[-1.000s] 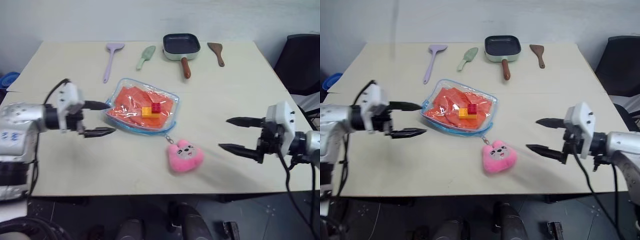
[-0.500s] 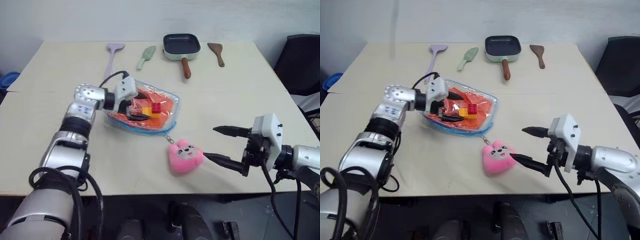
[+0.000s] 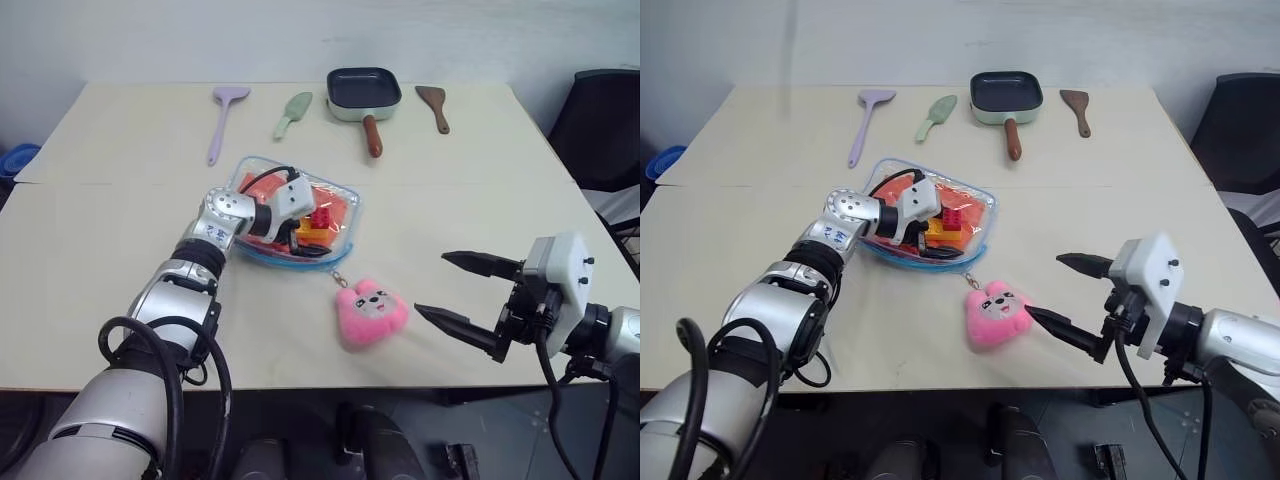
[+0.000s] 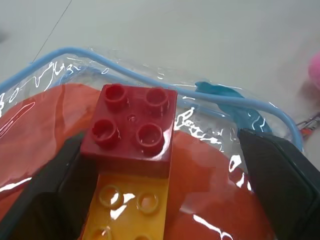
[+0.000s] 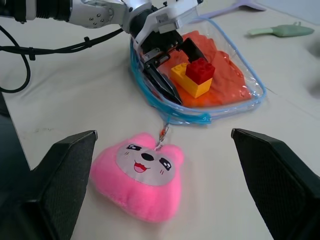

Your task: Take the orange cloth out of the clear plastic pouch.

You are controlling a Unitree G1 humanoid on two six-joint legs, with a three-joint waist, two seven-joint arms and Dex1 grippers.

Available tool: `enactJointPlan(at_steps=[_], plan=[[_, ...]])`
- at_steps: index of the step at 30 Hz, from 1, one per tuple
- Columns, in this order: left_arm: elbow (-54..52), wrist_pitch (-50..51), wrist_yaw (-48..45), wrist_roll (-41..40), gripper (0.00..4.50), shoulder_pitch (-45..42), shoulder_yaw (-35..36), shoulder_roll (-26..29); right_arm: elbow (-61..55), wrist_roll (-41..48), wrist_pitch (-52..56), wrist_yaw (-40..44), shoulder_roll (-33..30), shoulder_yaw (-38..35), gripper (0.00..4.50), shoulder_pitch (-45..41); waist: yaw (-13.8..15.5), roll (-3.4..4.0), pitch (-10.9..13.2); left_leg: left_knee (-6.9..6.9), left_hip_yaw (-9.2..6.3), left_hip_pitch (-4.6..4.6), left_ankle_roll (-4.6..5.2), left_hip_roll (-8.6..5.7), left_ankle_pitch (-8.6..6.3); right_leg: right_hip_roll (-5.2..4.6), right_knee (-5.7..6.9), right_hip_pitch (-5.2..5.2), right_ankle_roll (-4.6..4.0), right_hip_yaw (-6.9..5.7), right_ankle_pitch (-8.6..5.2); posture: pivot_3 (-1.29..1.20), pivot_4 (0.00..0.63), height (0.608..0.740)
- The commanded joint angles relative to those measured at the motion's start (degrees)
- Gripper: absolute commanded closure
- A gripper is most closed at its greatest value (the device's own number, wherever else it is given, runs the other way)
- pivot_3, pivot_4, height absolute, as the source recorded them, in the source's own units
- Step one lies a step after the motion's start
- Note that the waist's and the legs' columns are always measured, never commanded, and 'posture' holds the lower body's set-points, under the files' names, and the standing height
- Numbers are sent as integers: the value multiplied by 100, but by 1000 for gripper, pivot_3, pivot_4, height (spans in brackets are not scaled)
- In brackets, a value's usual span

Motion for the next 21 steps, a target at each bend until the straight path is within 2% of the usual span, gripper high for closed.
enactJointPlan(at_steps=[1,6,7,11,15,18,21], plan=[[18,-50,-33,18,1279,-129,115,44,-245,181,-21,-133,-91,-214,0,51,2,0,0,0,-3,0,0,0,0,0,1,0,0,1,0,0,150,740],[-73,-18,-308,-21,2849,-65,175,172,-170,114,-76,-84,-173,-61,0,30,4,0,0,1,-10,0,3,-1,-1,-1,0,0,1,-1,0,0,150,740],[-108,18,-376,-45,2974,-55,201,218,-130,116,-82,-62,-197,-22,0,-25,2,0,0,1,-14,0,3,-1,-1,0,0,0,1,-1,0,0,150,740],[-377,245,-505,-295,2966,-37,482,499,126,82,-141,88,-270,218,0,-358,-12,-1,0,1,-25,0,3,0,-2,2,0,0,1,0,0,0,150,740],[-1054,727,-463,-544,2966,109,833,1058,453,-89,-222,312,-273,636,0,-765,-32,-1,1,1,-26,1,3,2,-1,2,2,-2,0,0,0,0,150,740],[-2104,1453,-442,-812,2966,608,1179,1688,630,-171,-289,487,-205,1039,0,-1072,-61,0,0,1,-27,0,3,5,-1,1,2,-4,0,0,0,0,150,740],[-3676,2364,-351,-1035,2966,1677,1615,2524,809,-206,-335,751,-151,1466,0,-1441,-163,0,0,-1,-26,3,2,21,-1,1,3,-7,0,2,0,0,150,740]])
